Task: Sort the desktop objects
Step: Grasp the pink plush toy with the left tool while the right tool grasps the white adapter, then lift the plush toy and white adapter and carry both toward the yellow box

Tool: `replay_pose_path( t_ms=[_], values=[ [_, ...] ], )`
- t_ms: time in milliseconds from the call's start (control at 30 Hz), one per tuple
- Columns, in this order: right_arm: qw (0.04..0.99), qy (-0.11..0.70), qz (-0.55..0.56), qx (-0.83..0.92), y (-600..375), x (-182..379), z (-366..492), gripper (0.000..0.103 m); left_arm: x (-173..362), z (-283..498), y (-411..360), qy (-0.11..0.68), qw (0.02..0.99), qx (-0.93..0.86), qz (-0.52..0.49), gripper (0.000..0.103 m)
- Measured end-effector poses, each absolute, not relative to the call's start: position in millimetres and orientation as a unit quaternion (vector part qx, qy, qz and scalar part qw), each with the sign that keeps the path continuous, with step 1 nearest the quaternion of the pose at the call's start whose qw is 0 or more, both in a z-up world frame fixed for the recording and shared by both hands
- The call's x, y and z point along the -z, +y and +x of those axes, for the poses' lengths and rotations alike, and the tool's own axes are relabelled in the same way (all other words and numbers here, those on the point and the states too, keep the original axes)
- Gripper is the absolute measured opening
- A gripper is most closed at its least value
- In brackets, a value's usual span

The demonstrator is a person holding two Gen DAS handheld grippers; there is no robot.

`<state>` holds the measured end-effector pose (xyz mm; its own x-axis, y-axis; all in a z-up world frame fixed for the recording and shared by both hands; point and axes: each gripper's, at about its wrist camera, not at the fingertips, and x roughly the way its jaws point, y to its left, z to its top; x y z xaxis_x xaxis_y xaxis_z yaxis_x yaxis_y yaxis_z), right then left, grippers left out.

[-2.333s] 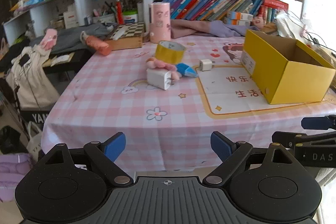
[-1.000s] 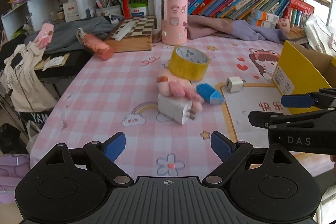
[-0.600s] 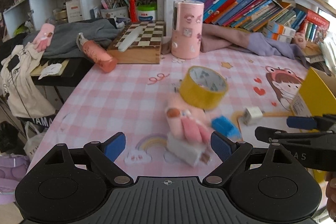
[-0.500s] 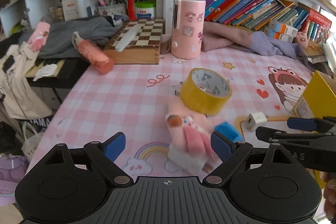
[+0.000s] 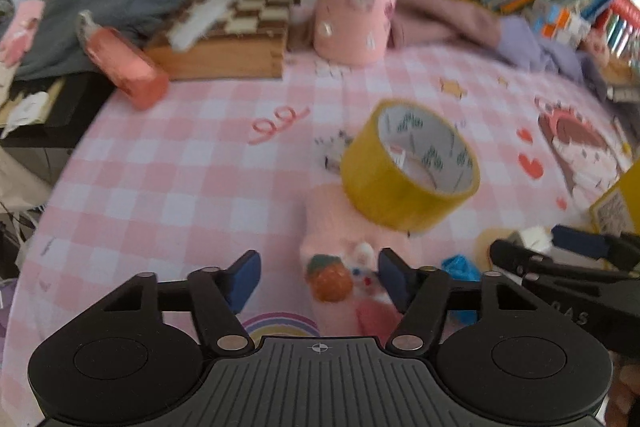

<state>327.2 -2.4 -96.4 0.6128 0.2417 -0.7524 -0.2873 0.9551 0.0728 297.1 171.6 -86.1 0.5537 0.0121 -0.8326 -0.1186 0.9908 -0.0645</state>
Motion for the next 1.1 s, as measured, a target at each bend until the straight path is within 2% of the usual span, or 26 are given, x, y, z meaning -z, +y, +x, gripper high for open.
replay_pose_path(
  t_ms=[167, 233, 267, 300, 333, 667, 1100],
  values=[
    [0.891, 0.427, -0.025, -0.150, -0.6, 103.1, 331.7, 0.065, 94.2, 300.1, 170.5, 0.475, 0.877, -0.035, -0.064, 0.046],
    [0.892, 0.424, -0.035, -0.154, 1.4, 103.7, 331.4, 0.063, 93.7, 300.3, 171.1, 0.472, 0.878, -0.029, -0.068, 0.027],
    [0.893, 0.422, -0.042, -0.154, 2.5, 104.3, 330.5, 0.061, 93.4, 300.3, 171.3, 0.473, 0.878, -0.023, -0.074, 0.023],
    [0.894, 0.417, -0.050, -0.154, 3.4, 104.6, 328.9, 0.052, 93.2, 299.6, 172.0, 0.473, 0.877, -0.021, -0.081, 0.017],
    [0.896, 0.413, -0.058, -0.154, 4.2, 104.6, 327.9, 0.042, 92.4, 299.2, 172.5, 0.472, 0.877, -0.021, -0.085, 0.016],
    [0.903, 0.397, -0.044, -0.159, -3.9, 91.9, 321.5, 0.040, 48.1, 272.9, 181.9, 0.408, 0.902, -0.019, -0.141, 0.013],
    [0.914, 0.353, -0.046, -0.193, -18.7, 51.3, 282.1, 0.040, -1.1, 216.8, 179.2, 0.338, 0.928, -0.031, -0.152, 0.013]
  ],
)
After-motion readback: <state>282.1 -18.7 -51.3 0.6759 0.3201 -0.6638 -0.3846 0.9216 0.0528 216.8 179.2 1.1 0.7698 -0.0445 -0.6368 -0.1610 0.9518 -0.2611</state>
